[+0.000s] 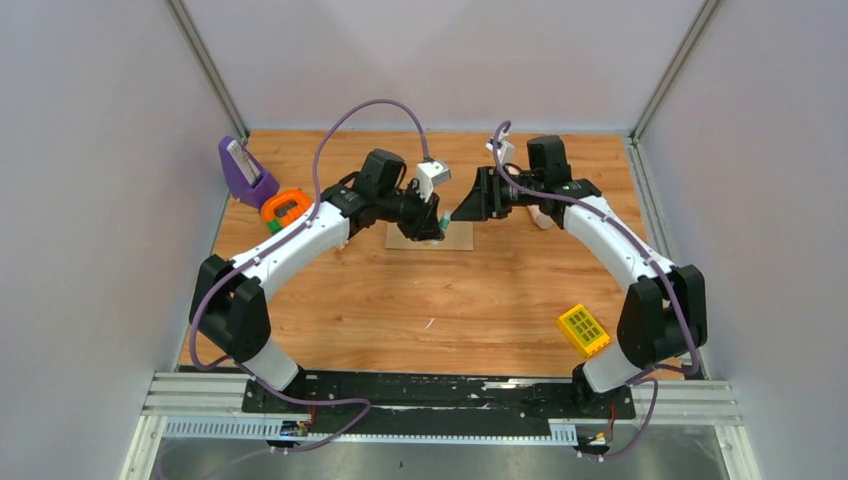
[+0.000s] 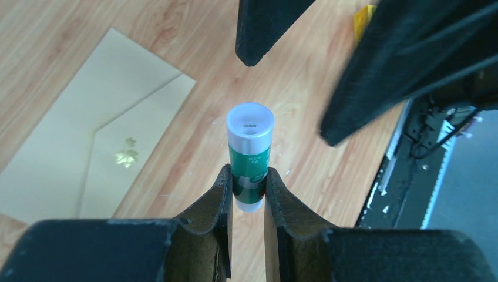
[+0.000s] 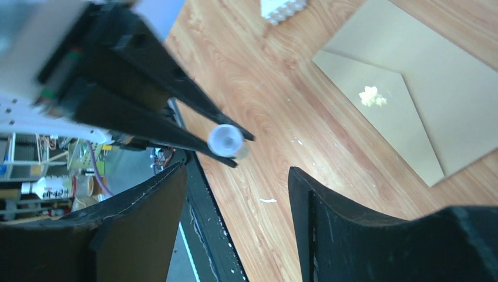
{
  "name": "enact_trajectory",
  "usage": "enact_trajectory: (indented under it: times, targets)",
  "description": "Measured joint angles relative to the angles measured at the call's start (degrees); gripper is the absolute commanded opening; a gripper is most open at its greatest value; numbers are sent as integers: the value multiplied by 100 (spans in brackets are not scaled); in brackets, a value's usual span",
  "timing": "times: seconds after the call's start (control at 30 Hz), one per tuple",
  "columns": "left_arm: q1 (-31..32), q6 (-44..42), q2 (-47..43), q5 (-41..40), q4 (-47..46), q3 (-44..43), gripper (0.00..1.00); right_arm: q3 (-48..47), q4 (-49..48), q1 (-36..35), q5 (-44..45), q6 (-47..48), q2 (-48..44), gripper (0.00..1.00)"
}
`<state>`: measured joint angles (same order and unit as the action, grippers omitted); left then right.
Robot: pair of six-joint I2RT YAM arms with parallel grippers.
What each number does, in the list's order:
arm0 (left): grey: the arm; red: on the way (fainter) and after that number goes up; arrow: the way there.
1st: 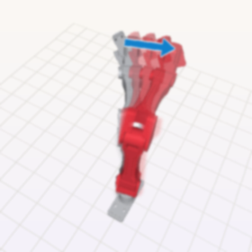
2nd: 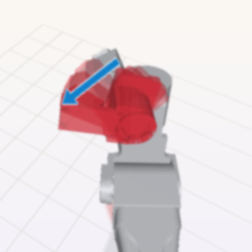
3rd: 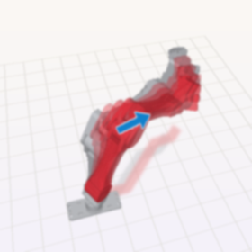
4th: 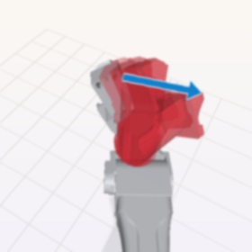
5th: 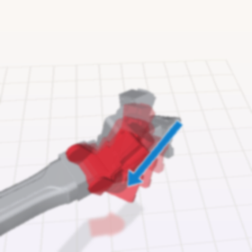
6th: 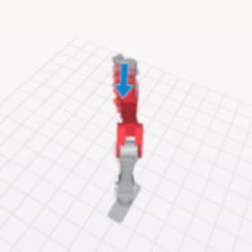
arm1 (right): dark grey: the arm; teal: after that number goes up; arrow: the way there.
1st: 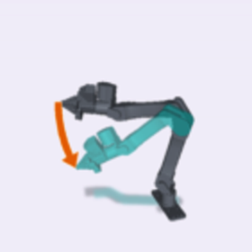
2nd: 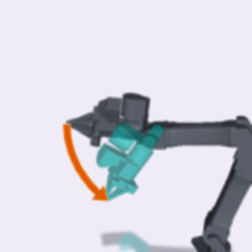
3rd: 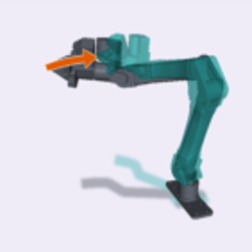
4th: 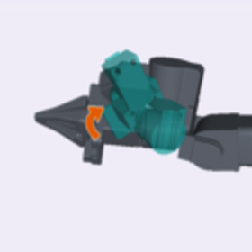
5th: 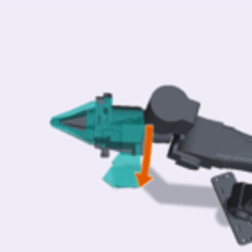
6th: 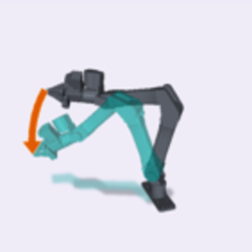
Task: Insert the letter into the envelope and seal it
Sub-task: Screw the solid glue.
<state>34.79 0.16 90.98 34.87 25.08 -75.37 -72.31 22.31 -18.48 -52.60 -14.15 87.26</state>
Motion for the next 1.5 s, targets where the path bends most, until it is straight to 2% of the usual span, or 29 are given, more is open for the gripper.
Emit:
enact_trajectory:
  times: [0.27, 0.63, 0.9, 1.23, 1.37, 1.5]
  targets:
    - [9, -74, 0, -476, 44, 0, 0, -11, -11, -72, 411, -382, 643, 56]
    - [63, -160, 13, -708, 48, 0, 0, -278, -70, -129, 297, -592, 673, 50]
    - [133, -205, 24, -758, 68, 0, 0, -433, -83, -323, 426, -664, 772, 37]
    - [151, -208, 28, -802, 101, 0, 0, -496, -79, -411, 507, -627, 844, 14]
    - [107, -179, 35, -614, 114, 0, 0, -496, -72, -411, 413, -476, 841, 8]
    - [-146, -4, 76, 341, 103, 0, 0, -496, -72, -367, 48, -247, 796, 7]
